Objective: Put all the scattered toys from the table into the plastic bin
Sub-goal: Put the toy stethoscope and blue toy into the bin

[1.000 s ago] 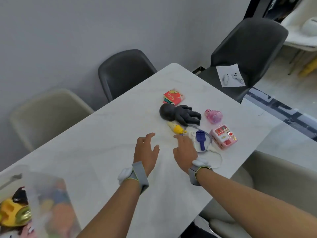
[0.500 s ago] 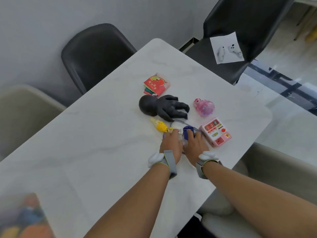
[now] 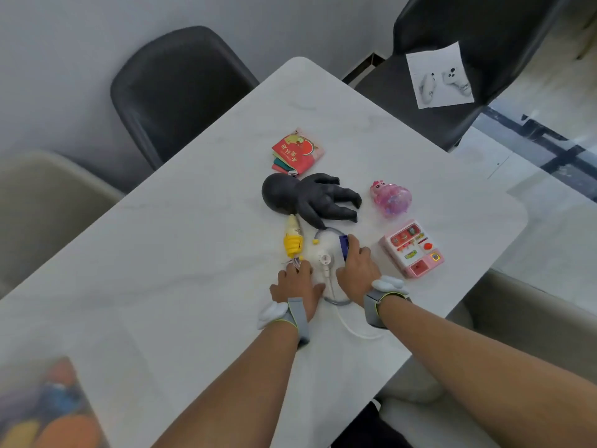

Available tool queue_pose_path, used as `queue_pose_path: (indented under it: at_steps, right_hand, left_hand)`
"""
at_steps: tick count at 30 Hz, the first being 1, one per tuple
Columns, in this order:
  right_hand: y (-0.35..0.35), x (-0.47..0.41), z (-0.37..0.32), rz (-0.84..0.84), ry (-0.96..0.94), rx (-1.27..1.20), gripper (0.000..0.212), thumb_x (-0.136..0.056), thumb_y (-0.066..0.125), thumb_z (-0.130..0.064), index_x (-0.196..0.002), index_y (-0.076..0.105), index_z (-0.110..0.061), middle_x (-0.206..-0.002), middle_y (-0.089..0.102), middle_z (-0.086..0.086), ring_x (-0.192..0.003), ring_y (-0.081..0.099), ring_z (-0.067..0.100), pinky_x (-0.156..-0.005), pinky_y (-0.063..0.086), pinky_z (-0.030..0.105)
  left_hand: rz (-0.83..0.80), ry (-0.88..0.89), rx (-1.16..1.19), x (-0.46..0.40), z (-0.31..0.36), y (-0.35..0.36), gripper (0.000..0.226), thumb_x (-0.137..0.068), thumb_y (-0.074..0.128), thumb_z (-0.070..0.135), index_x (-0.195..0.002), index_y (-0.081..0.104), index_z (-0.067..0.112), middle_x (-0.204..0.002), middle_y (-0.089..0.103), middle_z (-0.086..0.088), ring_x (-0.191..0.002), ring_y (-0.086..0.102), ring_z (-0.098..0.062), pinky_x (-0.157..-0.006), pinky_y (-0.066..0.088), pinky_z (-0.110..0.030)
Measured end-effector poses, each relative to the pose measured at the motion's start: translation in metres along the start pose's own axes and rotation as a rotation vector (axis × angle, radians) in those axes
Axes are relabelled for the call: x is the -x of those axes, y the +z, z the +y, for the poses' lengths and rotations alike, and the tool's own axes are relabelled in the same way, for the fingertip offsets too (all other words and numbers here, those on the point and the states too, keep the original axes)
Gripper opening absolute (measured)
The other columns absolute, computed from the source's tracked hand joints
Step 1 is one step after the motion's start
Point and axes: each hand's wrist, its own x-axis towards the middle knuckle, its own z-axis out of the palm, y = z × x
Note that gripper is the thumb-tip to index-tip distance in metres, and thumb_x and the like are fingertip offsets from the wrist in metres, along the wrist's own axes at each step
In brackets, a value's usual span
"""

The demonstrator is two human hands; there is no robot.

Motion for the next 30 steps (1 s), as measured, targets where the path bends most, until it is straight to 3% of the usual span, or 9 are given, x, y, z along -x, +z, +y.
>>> queue_pose_path:
  at_steps: [3,6,10,13,16,19,22,25,30]
  right_hand:
    - [0.003,-0.002,0.000,0.013,-0.033,-0.017,0.051,-0.084,0.051,-0.015,-0.131,0.030,-0.020,-0.109,0.051,0.012,-0.079,0.056,0.033,-0.067,0.042,0.038]
    - [0.000,-0.001,-0.001,0.089,-0.046,-0.050,0.034,-0.083,0.051,-0.029,-0.111,0.033,-0.025,-0.100,0.052,0.004,-0.071,0.054,0.027,-0.062,0.043,0.036]
    - [-0.007,0.003,0.003,0.138,-0.018,-0.019,0.040,-0.080,0.057,-0.042,-0.109,0.035,-0.024,-0.094,0.045,-0.004,-0.067,0.052,0.025,-0.057,0.040,0.032]
    - [-0.004,0.008,0.013,-0.001,0.008,-0.002,0.028,-0.083,0.061,-0.034,-0.098,0.042,-0.021,-0.086,0.055,-0.002,-0.064,0.054,0.021,-0.056,0.042,0.031]
    - [0.006,0.020,0.016,-0.105,0.055,-0.062,0.025,-0.086,0.062,-0.035,-0.095,0.044,-0.020,-0.080,0.059,0.002,-0.063,0.053,0.018,-0.054,0.038,0.029]
    - [0.017,0.034,0.010,-0.097,0.095,-0.158,0.028,-0.087,0.062,-0.039,-0.097,0.045,-0.019,-0.079,0.057,0.000,-0.063,0.051,0.017,-0.052,0.034,0.028]
    - [0.026,0.043,0.006,-0.143,0.088,-0.180,0.031,-0.086,0.063,-0.043,-0.097,0.045,-0.020,-0.078,0.056,-0.002,-0.064,0.053,0.016,-0.054,0.036,0.029]
    - [0.028,0.046,0.006,-0.159,0.094,-0.180,0.033,-0.085,0.065,-0.044,-0.098,0.044,-0.022,-0.081,0.057,-0.002,-0.066,0.054,0.017,-0.057,0.040,0.030]
    - [0.023,0.049,-0.010,-0.220,0.140,-0.408,0.029,-0.081,0.068,-0.036,-0.096,0.049,-0.020,-0.086,0.066,0.007,-0.074,0.069,0.030,-0.063,0.061,0.046]
  left_hand:
    - [-0.008,-0.022,-0.057,0.011,-0.025,0.013,0.039,-0.089,0.058,0.055,-0.111,0.049,0.024,-0.119,0.048,-0.003,-0.109,0.047,-0.027,-0.081,0.045,-0.040]
    - [0.022,-0.030,-0.014,0.021,-0.045,0.020,0.024,-0.093,0.058,0.034,-0.112,0.052,0.020,-0.121,0.045,-0.007,-0.107,0.043,-0.028,-0.079,0.044,-0.036]
    - [0.155,-0.090,0.128,0.028,-0.055,0.016,0.035,-0.086,0.048,0.000,-0.116,0.056,0.017,-0.122,0.040,-0.009,-0.100,0.047,-0.030,-0.070,0.040,-0.033]
    - [0.260,-0.204,0.379,0.033,-0.048,0.011,0.043,-0.089,0.062,0.023,-0.130,0.046,0.020,-0.131,0.036,-0.012,-0.106,0.053,-0.037,-0.078,0.048,-0.038]
    - [0.190,-0.363,0.560,0.036,-0.028,0.011,0.096,-0.071,0.071,0.066,-0.144,0.021,0.030,-0.131,0.037,-0.010,-0.115,0.046,-0.034,-0.082,0.044,-0.038]
    - [0.086,-0.357,0.425,0.042,-0.022,0.022,0.110,-0.069,0.079,0.050,-0.150,0.007,0.036,-0.125,0.039,-0.012,-0.110,0.047,-0.034,-0.077,0.043,-0.036]
    - [0.027,-0.382,0.478,0.045,-0.031,0.027,0.102,-0.084,0.071,0.025,-0.155,-0.002,0.033,-0.125,0.043,-0.017,-0.103,0.058,-0.038,-0.079,0.049,-0.038]
    - [0.025,-0.411,0.460,0.047,-0.045,0.024,0.094,-0.089,0.063,0.020,-0.157,-0.002,0.024,-0.121,0.058,-0.018,-0.103,0.063,-0.037,-0.082,0.049,-0.038]
    - [0.113,-0.446,0.627,0.054,-0.068,0.009,0.060,-0.091,0.060,0.025,-0.142,0.030,0.016,-0.104,0.066,-0.008,-0.086,0.062,-0.028,-0.070,0.044,-0.031]
